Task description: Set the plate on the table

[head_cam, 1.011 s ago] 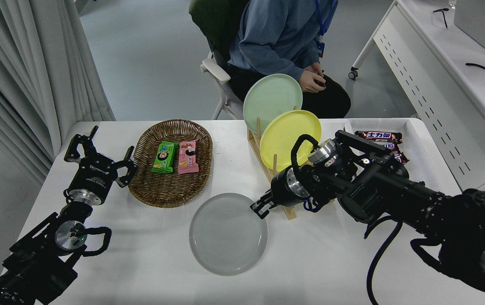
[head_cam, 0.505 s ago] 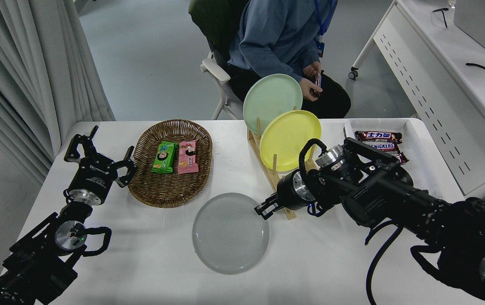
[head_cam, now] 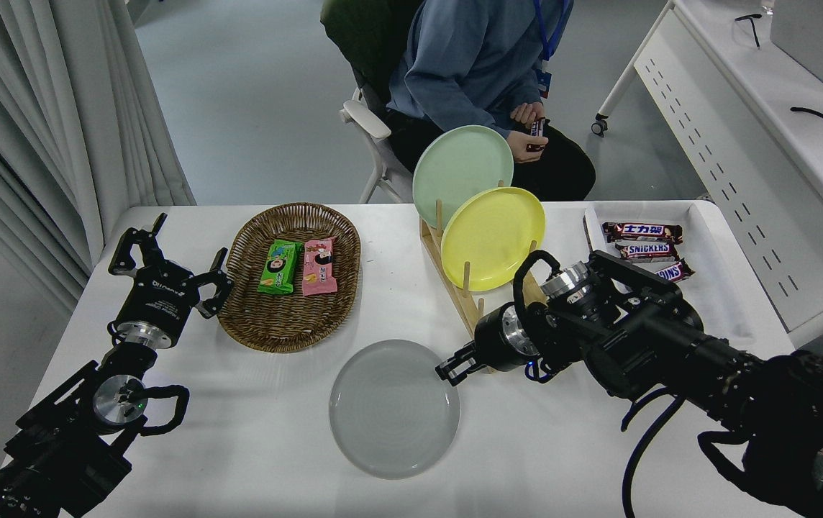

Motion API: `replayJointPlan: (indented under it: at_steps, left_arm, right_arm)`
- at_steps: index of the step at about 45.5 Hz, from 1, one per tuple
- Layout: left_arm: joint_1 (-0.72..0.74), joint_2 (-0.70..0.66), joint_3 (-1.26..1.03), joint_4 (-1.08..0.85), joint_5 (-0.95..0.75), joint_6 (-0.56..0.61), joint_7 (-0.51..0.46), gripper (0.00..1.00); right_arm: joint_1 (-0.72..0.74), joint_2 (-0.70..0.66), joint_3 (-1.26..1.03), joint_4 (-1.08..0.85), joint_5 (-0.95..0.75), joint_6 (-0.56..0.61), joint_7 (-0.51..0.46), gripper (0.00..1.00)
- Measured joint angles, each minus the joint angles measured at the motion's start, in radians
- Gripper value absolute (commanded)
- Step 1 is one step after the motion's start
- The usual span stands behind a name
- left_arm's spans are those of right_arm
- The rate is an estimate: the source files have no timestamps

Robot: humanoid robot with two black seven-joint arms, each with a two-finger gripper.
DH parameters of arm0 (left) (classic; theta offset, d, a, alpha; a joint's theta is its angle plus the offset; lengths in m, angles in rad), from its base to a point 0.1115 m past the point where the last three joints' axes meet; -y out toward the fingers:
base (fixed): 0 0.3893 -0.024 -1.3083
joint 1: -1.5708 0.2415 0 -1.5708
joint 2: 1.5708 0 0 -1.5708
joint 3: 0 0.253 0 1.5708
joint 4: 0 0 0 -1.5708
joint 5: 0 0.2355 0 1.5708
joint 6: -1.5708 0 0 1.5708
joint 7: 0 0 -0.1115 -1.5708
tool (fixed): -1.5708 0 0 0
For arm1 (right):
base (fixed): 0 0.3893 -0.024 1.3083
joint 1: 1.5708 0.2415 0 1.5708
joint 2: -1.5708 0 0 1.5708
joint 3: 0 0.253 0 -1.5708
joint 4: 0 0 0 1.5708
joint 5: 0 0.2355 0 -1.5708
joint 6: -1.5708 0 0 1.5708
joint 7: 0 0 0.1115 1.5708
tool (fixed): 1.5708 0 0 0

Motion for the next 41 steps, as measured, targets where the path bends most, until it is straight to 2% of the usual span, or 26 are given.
replayJointPlan:
  at_steps: [39,40,41]
  left_arm:
    - [0.0,0.0,0.0,0.0,0.0,0.0,0.0,1.0]
    - [0.0,0.0,0.0,0.0,0.0,0.0,0.0,1.0]
    - [0.0,0.0,0.0,0.0,0.0,0.0,0.0,1.0]
  right_arm:
    - [-0.027,0.0,-0.006,0.001,-0.005,0.0,0.0,0.0]
    - [-0.028,0.0,-0.006,0.001,-0.006,0.0,0.0,0.02]
    - [-0.028,0.0,-0.006,0.001,-0.006,0.0,0.0,0.13]
